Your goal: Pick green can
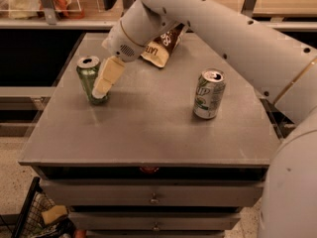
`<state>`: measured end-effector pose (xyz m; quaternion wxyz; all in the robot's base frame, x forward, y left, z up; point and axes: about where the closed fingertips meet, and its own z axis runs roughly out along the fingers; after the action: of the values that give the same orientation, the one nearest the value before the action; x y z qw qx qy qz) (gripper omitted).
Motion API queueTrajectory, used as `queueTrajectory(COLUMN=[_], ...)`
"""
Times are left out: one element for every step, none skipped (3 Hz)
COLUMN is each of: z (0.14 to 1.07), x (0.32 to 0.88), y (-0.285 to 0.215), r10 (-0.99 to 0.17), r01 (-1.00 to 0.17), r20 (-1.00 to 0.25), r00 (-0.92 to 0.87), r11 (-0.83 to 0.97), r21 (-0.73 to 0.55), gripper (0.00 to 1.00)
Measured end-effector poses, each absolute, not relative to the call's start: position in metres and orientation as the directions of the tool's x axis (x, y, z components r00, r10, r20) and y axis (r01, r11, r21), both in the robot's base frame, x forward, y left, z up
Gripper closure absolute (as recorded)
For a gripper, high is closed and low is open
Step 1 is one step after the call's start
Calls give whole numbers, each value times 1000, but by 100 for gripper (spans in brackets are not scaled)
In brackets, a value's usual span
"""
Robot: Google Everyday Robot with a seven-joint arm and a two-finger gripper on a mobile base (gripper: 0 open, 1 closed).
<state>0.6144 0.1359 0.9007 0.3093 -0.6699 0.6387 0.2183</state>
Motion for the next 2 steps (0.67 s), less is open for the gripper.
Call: queueTrajectory(z=[901,899], x=[609,605], y=[152,160], r10=[-704,-698], r01=[-989,-987], r20=[-698,-700], r00=[130,152], r11=[-39,-66], r21=[-146,-148], gripper=[0,16])
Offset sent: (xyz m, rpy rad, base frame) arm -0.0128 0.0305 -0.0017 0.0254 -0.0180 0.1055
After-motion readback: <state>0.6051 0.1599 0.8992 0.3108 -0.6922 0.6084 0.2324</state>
